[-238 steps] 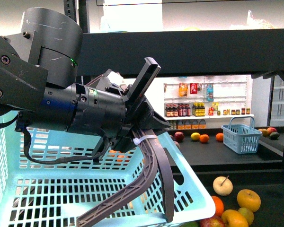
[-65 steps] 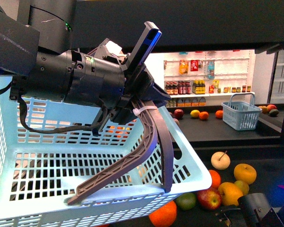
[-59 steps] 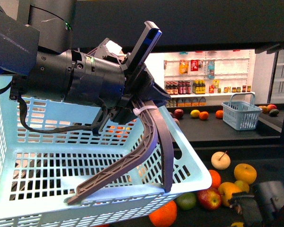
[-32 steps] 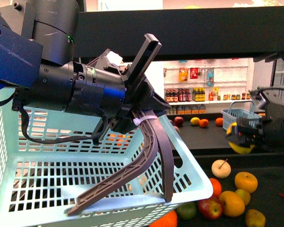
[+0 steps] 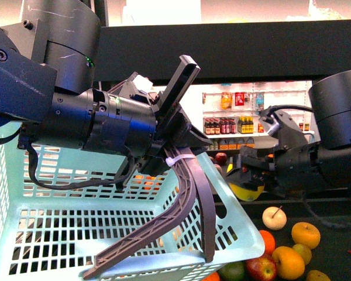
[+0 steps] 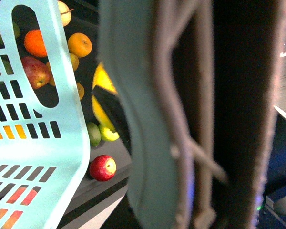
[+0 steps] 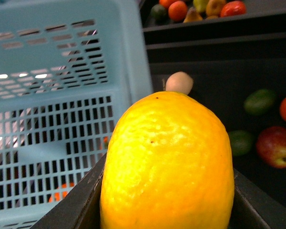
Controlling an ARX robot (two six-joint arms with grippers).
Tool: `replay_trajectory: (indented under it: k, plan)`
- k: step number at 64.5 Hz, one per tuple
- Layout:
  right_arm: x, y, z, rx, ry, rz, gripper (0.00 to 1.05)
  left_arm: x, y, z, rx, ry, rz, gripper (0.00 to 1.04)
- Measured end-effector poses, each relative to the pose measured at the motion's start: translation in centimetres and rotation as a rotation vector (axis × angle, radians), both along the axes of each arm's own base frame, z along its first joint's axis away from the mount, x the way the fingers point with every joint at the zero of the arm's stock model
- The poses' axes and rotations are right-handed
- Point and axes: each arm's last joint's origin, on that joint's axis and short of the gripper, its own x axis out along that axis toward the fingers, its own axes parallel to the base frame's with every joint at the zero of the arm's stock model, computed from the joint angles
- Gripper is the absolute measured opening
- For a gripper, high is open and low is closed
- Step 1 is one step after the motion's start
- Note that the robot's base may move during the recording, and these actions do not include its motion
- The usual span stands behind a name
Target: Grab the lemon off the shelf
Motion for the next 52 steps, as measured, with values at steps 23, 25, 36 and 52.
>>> replay_trajectory:
  k: [23,25,36,52]
  plan:
    - [-1.4,3.7,-1.1,-0.02,0.027,0.07,0.69,0.0,0.0,0.0,0.0,0.0,0.001,0.09]
    - [-1.4,3.7,-1.1,-0.019,0.025,0.071,0.73,0.0,0.0,0.0,0.0,0.0,0.001,0.09]
    - [-1.5,3.0,-0.7,0.011,-0.019,0.072,0.98,0.0,0.0,0.0,0.0,0.001,0.004,0.09]
    - [-1.1,-2.4,1.7,0.051,-0.11,-0.047,1.02,0.0,0.0,0.0,0.0,0.0,0.004,0.09]
